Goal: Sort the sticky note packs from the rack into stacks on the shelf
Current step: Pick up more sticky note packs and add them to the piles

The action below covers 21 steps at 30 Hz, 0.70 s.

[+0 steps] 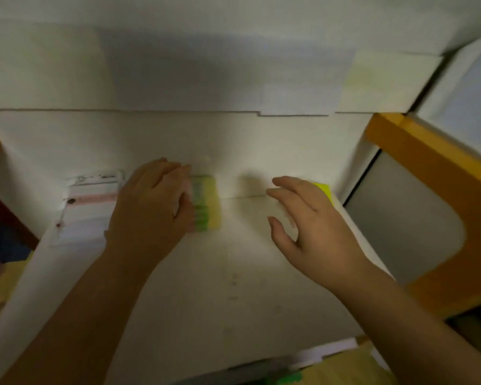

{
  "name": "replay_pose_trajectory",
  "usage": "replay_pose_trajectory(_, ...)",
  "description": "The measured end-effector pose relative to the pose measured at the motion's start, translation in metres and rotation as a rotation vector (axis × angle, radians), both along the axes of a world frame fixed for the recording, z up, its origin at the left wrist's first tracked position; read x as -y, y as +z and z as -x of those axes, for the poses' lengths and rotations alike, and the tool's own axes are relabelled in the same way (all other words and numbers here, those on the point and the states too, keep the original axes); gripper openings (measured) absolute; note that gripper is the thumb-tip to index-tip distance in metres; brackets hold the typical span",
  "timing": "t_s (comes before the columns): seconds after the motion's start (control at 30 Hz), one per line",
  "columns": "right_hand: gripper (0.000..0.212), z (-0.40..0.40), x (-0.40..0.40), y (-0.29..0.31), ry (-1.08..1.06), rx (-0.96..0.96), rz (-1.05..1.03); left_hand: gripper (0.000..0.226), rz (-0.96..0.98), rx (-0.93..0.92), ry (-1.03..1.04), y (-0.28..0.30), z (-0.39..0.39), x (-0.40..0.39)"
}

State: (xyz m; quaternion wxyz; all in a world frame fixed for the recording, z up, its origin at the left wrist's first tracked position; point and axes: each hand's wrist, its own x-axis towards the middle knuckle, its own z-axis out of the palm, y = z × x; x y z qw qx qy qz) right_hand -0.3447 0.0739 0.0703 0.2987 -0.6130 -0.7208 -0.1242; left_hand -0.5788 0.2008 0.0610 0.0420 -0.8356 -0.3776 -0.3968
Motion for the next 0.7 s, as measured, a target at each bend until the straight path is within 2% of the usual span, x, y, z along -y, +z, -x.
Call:
replay_pose_trajectory(0.3, 0.039, -0.112, 0.177, 0.052, -0.348, -0.029, -0.208, 0.043, -0.052, 0.077, -0.269, 0.042, -0.157, 0.117)
replay_pose_trajectory(0.47, 0.044, -0.190, 0.283, 0.040, -0.664, -0.065, -0.094, 0.043, -0.061, 0.031, -0.446, 0.050, -0.251, 0.210)
replay_pose_trajectory(0.7, 0.054, -0.267, 0.401, 0.010, -0.871, -0.146, 0.162, 0.052, 0.113, -0.204, -0.588, 0.018, -0.359, 0.313)
